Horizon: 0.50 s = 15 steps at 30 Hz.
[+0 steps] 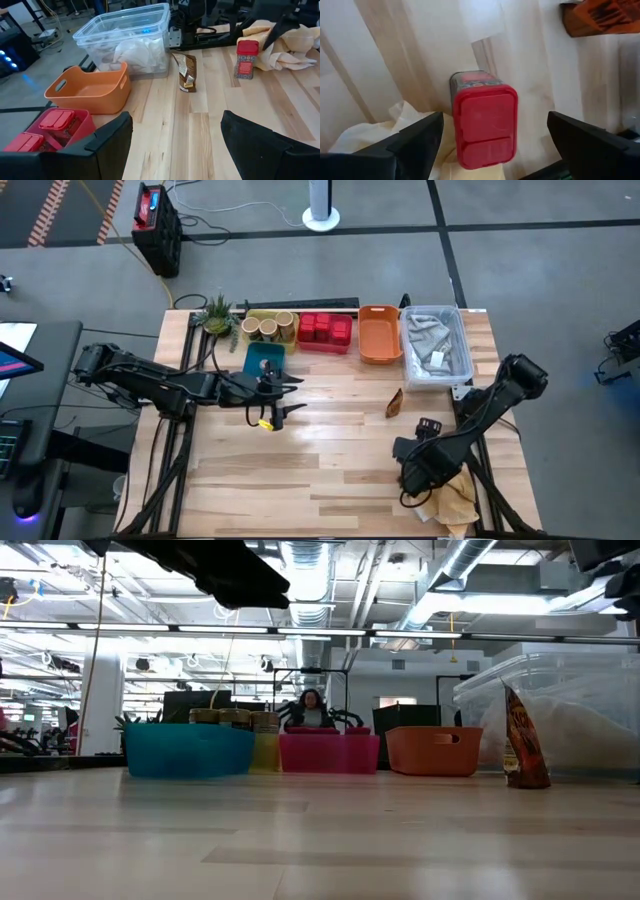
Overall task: Sort spices by type
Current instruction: Put the red seasoning can into the red bin
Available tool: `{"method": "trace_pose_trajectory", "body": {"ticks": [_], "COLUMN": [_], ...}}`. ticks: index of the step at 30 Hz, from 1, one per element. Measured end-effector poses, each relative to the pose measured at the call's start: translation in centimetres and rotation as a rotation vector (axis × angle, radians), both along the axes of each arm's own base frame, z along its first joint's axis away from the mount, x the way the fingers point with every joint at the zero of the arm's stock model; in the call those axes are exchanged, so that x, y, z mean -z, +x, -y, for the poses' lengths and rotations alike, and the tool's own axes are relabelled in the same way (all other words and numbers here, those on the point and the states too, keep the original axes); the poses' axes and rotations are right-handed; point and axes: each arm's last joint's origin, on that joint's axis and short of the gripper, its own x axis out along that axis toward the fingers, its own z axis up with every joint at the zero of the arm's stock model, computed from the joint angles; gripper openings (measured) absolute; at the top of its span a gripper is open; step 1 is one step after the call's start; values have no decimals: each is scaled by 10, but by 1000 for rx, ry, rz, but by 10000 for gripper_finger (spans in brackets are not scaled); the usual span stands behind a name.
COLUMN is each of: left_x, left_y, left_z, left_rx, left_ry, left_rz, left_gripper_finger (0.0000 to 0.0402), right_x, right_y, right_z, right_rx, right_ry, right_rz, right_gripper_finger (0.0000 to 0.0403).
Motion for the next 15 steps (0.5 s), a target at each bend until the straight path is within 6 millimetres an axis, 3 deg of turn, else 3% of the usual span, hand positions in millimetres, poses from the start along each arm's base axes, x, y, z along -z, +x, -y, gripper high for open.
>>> {"method": "trace_pose_trajectory", "body": {"ticks": [8, 15], "left_x": [-4, -4], "left_y": [1, 1], "left_z": [1, 1], "left_rx": [-5, -6], "left_ry": [-25, -30], "left_rz": [14, 19], "left_gripper_finger": [288, 288], "right_x": [1, 29], "right_y": [6, -7], "right_z": [2, 15], "right_rx": [16, 59], "right_ry": [41, 128], "right_rz": [12, 8], "right_gripper_finger": [390, 390]}}
